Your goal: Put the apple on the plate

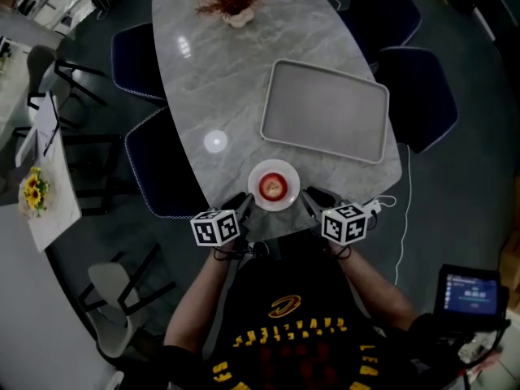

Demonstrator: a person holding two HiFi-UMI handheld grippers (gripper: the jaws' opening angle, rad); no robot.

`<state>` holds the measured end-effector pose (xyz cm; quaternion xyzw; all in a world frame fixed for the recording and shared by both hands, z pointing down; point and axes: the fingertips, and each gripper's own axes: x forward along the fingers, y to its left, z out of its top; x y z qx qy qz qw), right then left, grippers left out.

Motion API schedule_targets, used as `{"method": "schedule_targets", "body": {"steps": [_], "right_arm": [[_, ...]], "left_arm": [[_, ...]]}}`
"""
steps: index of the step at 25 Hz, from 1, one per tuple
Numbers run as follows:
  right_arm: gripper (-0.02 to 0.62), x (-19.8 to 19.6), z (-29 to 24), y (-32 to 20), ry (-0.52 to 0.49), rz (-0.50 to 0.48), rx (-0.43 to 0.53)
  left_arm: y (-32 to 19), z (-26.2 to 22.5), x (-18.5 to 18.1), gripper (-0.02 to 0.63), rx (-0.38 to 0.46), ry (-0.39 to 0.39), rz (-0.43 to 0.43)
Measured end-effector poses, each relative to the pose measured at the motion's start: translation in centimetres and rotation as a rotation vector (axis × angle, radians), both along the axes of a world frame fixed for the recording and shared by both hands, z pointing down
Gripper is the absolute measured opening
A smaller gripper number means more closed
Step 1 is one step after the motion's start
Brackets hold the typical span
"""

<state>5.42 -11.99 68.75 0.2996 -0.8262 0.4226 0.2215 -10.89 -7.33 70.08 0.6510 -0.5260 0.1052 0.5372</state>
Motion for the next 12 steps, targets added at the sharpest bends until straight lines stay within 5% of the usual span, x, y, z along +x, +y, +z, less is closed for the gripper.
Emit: {"method": "schedule_targets", "body": {"steps": [12], "right_arm": [[0.063, -3.2, 2.8, 2.6, 0.047, -0.049, -0.13]], "left_arm": [[3.4, 1.3, -0.9, 0.117, -0.085, 0.029, -0.071]]}}
